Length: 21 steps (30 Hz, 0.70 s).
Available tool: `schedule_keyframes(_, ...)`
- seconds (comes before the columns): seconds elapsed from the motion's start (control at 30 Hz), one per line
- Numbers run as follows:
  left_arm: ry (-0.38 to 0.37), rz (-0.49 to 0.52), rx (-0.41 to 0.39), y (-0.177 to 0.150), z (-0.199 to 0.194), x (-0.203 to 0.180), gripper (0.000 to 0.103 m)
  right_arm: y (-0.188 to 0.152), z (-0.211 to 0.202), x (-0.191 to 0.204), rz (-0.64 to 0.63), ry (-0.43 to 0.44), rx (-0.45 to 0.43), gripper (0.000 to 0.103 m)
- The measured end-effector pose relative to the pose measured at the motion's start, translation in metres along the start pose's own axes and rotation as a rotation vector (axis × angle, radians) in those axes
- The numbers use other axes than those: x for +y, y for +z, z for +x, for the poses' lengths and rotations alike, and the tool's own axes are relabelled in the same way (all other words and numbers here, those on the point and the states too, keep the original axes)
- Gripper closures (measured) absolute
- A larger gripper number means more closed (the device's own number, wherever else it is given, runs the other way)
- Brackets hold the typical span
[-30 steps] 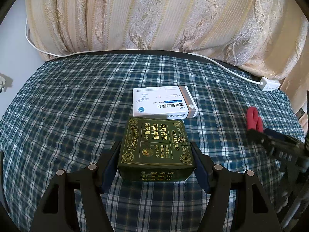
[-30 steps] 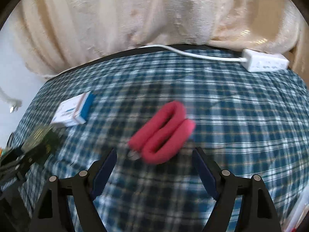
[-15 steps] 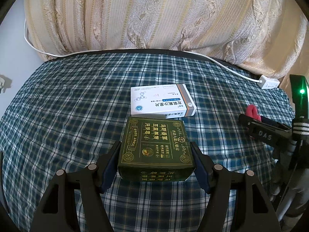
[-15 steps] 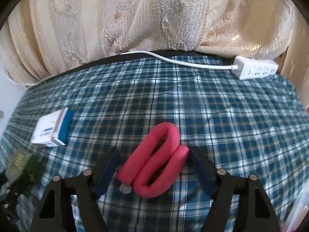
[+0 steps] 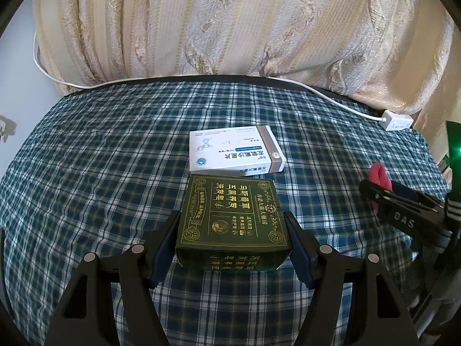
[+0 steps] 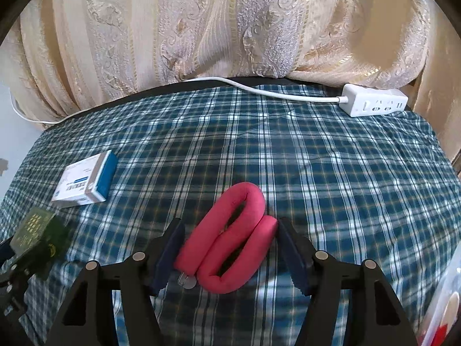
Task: Organize objects
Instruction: 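Carry the green box and pink curler over the clear bowl with both grippers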
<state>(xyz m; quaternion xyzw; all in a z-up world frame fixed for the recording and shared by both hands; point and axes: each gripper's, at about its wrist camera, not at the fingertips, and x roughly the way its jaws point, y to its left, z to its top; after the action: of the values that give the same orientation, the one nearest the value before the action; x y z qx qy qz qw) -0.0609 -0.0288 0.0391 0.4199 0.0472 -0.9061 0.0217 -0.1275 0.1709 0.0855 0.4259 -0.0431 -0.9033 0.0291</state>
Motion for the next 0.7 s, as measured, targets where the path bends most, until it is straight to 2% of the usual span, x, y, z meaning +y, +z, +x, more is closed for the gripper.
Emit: schedule_keyframes(0.7, -0.106, 0.057, -0.032, -0.009, -0.020, -0.024, 0.033, -0.050, -0.085, -0.014, 0.100, 0.067, -0.095, 0.035)
